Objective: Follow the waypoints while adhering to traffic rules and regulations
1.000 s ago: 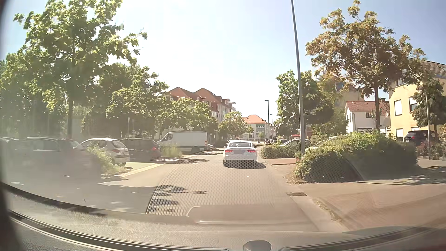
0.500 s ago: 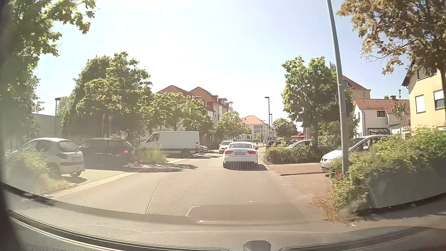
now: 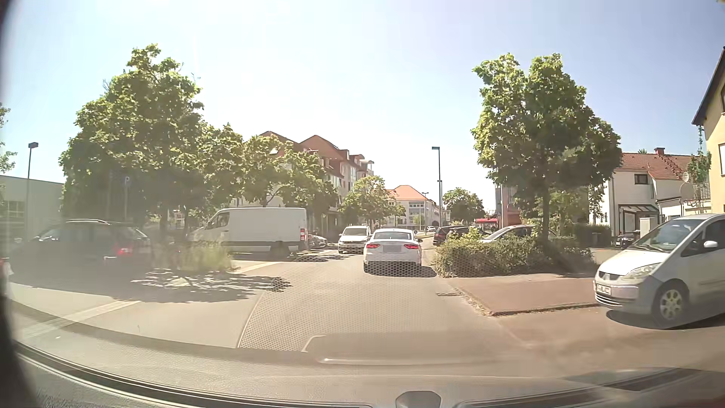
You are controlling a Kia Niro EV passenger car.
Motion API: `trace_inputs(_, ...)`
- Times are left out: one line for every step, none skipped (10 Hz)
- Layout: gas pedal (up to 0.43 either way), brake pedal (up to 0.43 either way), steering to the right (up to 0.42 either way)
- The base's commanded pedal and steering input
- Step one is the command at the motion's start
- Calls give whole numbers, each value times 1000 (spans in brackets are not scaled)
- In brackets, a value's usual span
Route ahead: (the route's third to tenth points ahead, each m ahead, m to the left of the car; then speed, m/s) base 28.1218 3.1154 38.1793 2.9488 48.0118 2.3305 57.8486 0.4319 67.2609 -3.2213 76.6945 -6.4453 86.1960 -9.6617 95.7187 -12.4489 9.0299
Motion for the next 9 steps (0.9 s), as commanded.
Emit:
trace_inputs(0, 30, 8)
trace_inputs(0, 30, 7)
trace_inputs(0, 30, 8)
trace_inputs(0, 30, 7)
trace_inputs(0, 30, 7)
trace_inputs(0, 30, 8)
trace_inputs(0, 30, 8)
trace_inputs(0, 30, 9)
trace_inputs(0, 30, 10)
